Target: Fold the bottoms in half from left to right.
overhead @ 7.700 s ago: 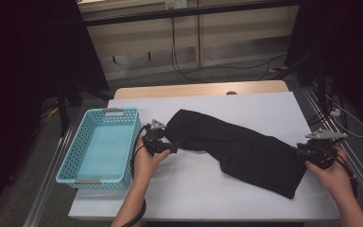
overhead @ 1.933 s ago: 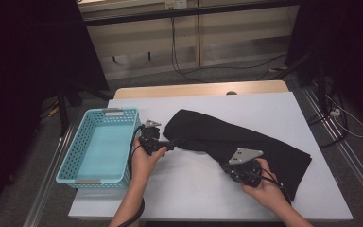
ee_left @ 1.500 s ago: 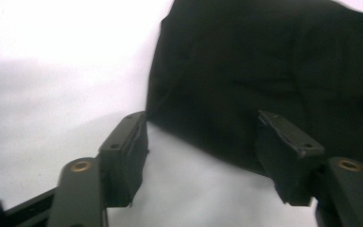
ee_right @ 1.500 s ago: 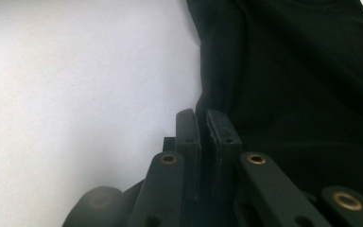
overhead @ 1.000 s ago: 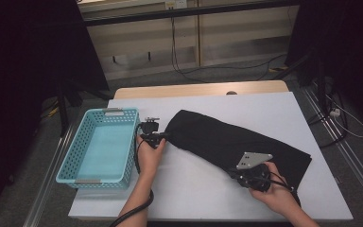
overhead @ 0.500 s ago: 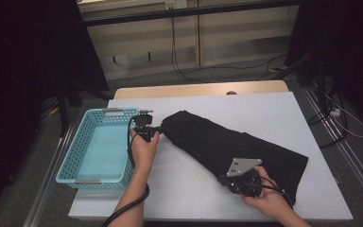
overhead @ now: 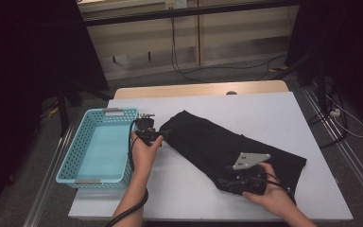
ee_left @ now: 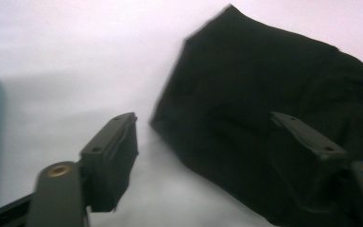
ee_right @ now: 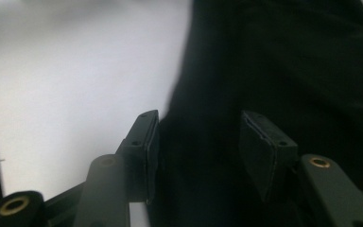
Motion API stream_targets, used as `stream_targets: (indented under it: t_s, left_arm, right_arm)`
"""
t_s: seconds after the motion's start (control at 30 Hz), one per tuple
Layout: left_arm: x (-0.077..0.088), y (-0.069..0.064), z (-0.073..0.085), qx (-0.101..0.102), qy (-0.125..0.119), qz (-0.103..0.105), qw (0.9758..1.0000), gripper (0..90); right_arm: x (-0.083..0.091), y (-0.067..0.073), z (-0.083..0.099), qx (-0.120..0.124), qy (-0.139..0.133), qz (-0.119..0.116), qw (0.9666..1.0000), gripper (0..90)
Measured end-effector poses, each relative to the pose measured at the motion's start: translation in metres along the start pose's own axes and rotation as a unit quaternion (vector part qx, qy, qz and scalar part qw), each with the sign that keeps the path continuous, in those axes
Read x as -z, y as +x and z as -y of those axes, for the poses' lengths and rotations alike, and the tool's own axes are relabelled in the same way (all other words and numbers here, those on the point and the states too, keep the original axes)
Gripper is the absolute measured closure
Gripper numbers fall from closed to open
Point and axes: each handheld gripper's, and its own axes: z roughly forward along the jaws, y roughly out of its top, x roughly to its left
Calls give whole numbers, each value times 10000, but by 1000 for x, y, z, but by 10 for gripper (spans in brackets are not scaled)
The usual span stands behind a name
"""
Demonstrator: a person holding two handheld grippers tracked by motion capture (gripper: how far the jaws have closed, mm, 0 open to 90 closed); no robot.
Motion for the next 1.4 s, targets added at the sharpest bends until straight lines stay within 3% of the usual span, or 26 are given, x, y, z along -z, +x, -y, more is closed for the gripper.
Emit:
stream_targets:
  t_s: [0.07,0.1,0.13,0.23,0.4,0.67,0.77,0.8,0.87,0.93,1.0,1.1,1.23,1.33,1.4]
  left_arm:
    - [0,-1,3,-183,35,-13,9998,220]
    - [0,-1,3,-183,35,-13,9998,210]
    - [-1,-2,7,-401,79,-33,9992,195]
    - [0,-4,9,-498,110,-12,9987,183]
    - [3,-5,10,-588,122,-15,9982,170]
    - [5,-9,11,-776,39,52,9970,166]
    - [5,-11,10,-881,24,89,9961,166]
    - [5,-12,10,-900,11,74,9959,166]
    - [5,-13,10,-929,15,83,9956,166]
    - [4,-13,10,-946,19,84,9955,166]
    - [4,-13,10,-951,51,102,9954,166]
    - [5,-12,11,-904,18,99,9959,166]
    - [7,-9,11,-890,9,116,9960,166]
    - [7,-9,12,-881,-3,95,9961,166]
    - [7,-9,12,-896,37,118,9959,166]
  right_arm:
    - [8,-11,2,-169,-77,185,9997,454]
    - [12,-17,4,-266,-111,298,9991,450]
    - [15,-23,6,-373,-135,375,9985,450]
    - [22,-41,13,-614,-90,707,9956,454]
    - [27,-70,27,-783,155,1403,9869,497]
    - [37,-105,37,-951,222,2064,9736,608]
    - [37,-116,40,-1096,166,2086,9717,674]
    - [36,-119,41,-1175,174,1945,9737,683]
    - [33,-121,42,-1245,212,1862,9744,703]
    - [30,-122,43,-1182,292,1764,9768,707]
    - [26,-122,43,-1082,379,1873,9756,701]
    - [25,-127,42,-1182,349,1895,9741,716]
    - [27,-131,41,-1339,411,1538,9781,887]
    - [30,-131,41,-1322,480,1563,9776,900]
    - [32,-134,42,-1353,461,1736,9744,900]
